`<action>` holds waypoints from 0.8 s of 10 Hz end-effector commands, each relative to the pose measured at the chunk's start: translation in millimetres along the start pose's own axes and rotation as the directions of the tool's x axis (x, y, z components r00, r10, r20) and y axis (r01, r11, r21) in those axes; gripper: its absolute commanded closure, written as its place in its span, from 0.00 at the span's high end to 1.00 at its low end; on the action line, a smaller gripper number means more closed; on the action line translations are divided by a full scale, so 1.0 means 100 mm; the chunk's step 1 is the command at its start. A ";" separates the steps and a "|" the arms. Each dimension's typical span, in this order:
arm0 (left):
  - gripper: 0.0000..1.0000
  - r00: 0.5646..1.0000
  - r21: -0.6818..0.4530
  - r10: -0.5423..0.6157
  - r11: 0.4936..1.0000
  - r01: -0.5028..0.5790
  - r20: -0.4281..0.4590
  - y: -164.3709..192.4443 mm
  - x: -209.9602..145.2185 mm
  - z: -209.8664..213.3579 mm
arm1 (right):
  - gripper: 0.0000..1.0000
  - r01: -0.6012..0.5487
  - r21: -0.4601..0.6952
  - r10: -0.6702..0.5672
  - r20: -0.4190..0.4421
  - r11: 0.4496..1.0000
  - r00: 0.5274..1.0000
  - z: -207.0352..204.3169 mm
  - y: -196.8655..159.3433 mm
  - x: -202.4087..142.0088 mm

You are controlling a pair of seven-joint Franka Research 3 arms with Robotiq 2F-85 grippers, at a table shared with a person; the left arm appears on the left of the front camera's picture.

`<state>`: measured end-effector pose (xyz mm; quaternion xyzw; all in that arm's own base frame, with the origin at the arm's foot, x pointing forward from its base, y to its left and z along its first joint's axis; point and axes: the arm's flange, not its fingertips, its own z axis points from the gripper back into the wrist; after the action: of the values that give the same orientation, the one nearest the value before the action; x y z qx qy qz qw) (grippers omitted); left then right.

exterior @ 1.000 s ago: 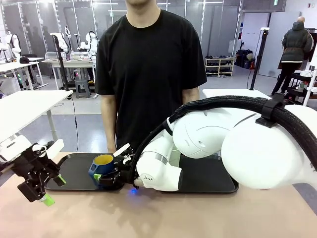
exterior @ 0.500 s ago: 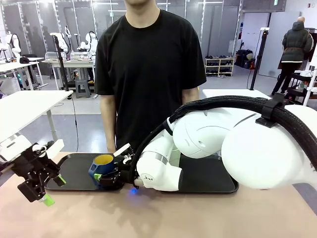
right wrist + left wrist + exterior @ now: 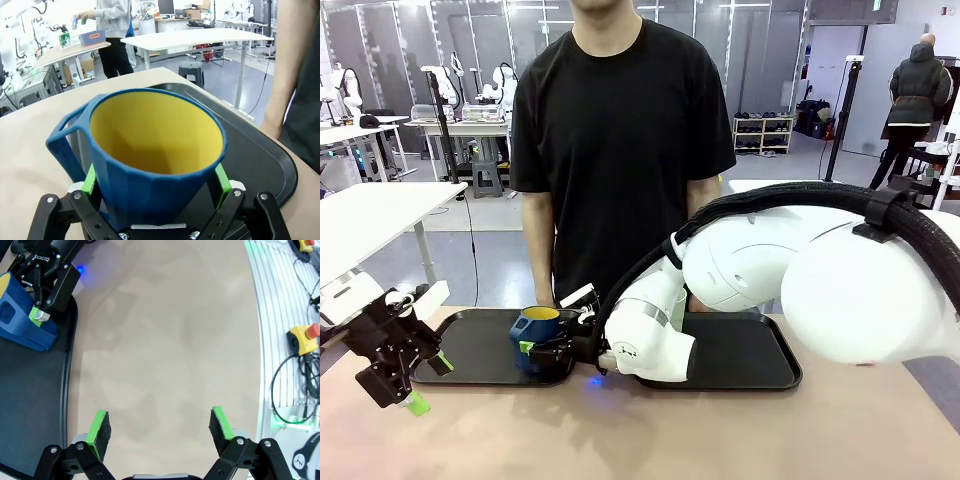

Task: Sort and store the cups by type.
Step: Pick up the Handle plastic cup and place it into the empty Flat Tray.

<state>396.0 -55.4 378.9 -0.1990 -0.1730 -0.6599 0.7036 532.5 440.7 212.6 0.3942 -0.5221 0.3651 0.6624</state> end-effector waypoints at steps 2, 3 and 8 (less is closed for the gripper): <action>1.00 1.000 0.017 0.000 1.000 0.000 0.003 0.00 -0.01 -0.03 | 1.00 -0.016 0.000 0.016 0.013 1.000 1.000 0.13 0.32 -0.10; 1.00 1.000 0.017 0.000 1.000 0.000 0.003 0.00 -0.01 -0.03 | 1.00 -0.012 0.011 0.012 0.028 1.000 1.000 0.13 0.34 -0.12; 1.00 1.000 0.017 0.000 1.000 0.000 0.003 0.00 -0.01 -0.03 | 1.00 -0.043 -0.003 0.043 0.029 0.999 0.999 0.29 0.49 -0.13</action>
<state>396.0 -55.3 378.9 -0.1990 -0.1730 -0.6599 0.7036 516.6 432.8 220.3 0.4069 -0.5205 0.3658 0.6556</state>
